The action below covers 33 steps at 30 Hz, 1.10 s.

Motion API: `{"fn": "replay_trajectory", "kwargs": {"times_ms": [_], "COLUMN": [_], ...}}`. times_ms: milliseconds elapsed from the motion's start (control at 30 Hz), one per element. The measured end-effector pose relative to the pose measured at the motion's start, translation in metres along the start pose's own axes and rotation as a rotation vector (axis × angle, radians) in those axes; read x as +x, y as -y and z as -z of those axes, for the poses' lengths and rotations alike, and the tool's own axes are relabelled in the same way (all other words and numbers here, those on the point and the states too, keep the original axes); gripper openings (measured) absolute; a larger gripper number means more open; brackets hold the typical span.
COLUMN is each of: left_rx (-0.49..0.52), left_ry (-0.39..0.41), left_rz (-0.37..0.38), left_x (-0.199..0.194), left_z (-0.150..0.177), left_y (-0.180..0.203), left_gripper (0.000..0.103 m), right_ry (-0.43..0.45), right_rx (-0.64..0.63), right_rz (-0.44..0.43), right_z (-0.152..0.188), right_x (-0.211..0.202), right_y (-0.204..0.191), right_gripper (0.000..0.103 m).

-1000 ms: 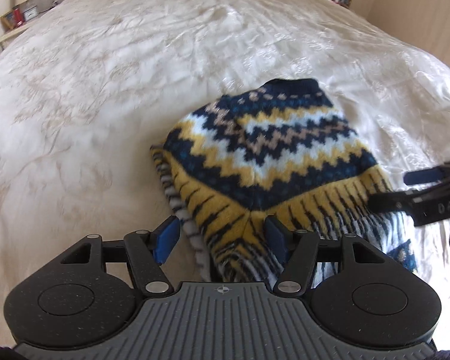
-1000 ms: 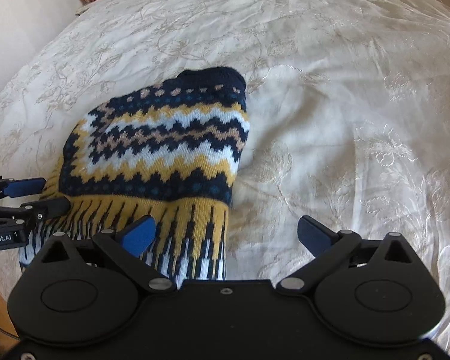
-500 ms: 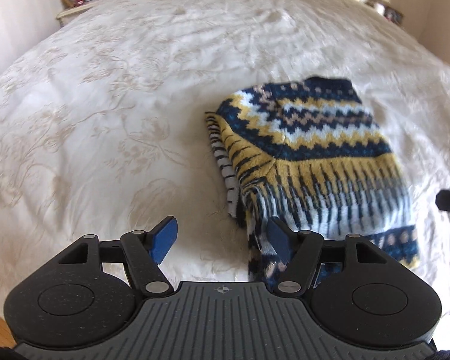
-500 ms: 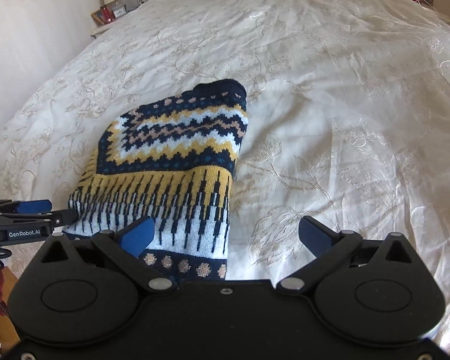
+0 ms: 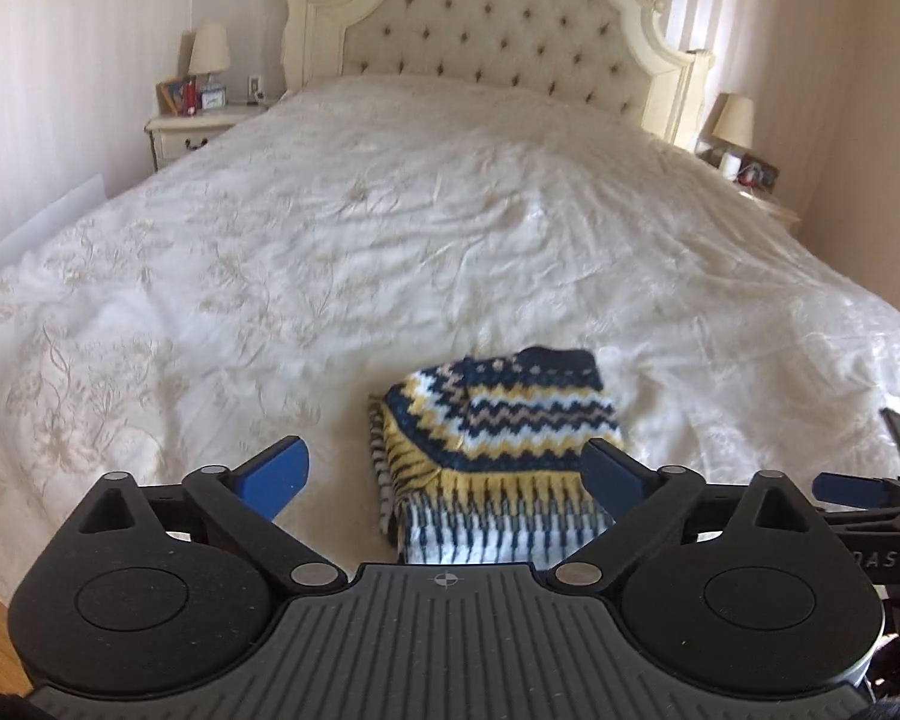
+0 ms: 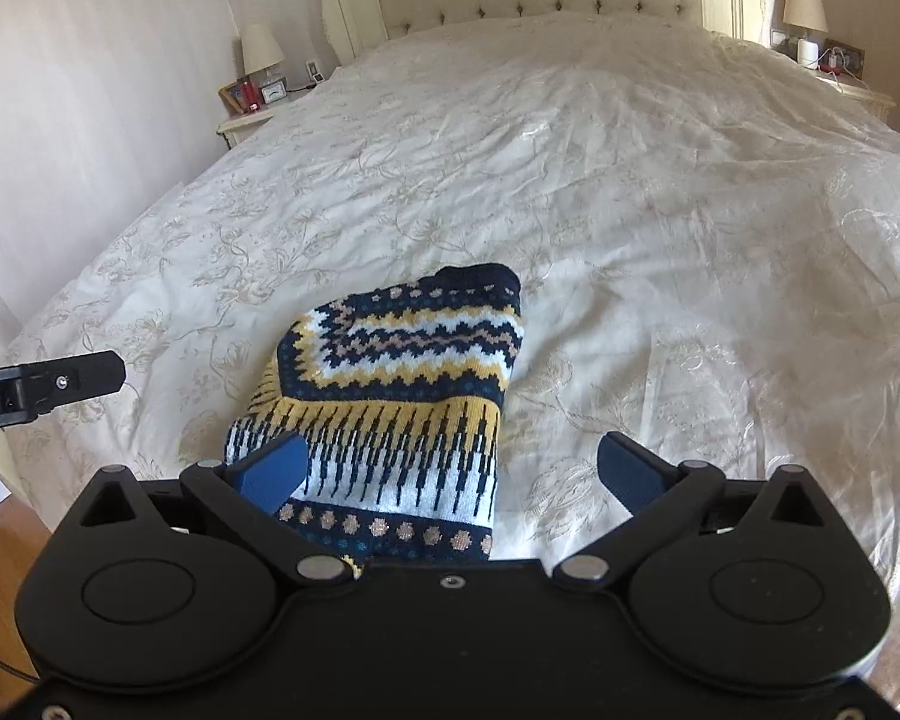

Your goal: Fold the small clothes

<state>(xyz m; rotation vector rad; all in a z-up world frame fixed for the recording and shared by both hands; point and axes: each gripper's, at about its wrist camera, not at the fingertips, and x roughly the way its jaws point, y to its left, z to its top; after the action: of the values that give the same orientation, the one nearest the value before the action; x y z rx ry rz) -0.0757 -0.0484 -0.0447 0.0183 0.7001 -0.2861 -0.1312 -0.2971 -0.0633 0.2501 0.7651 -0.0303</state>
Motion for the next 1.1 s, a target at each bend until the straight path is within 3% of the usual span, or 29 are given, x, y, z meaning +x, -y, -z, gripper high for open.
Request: {"fn": "replay_trajectory", "kwargs": {"times_ms": [133,300,433,600,767,1100], "left_rx": [0.023,-0.011,-0.014,0.025,0.025,0.014], "left_ry": [0.005,-0.07,-0.11,-0.152,-0.225,-0.322], "left_rz": [-0.033,-0.02,-0.145,-0.253,-0.27,-0.204], "left_x": [-0.012,-0.016,-0.022,-0.026,-0.024,-0.019], "left_z": [-0.009,-0.014,-0.013,-0.013,-0.008,0.013], "left_y": [0.009,0.01,0.017,0.022,0.022,0.022], "left_gripper": [0.103,0.102,0.101,0.101,0.101,0.101], "right_ry": [0.03,0.039,0.051,0.098,0.027,-0.082], "right_rx": [-0.014,-0.04,-0.076,-0.14,-0.117,-0.018], "right_rz": [0.0,-0.02,-0.004,0.124,0.152,0.123], "right_z": [-0.006,-0.01,-0.008,-0.002,-0.003,0.004], "right_x": [-0.019,-0.035,-0.047,-0.06,-0.059,-0.059], "right_y": [-0.004,-0.009,-0.019,-0.036,-0.038,-0.028], "right_gripper": [0.102,0.102,0.102,0.102,0.102,0.102]}}
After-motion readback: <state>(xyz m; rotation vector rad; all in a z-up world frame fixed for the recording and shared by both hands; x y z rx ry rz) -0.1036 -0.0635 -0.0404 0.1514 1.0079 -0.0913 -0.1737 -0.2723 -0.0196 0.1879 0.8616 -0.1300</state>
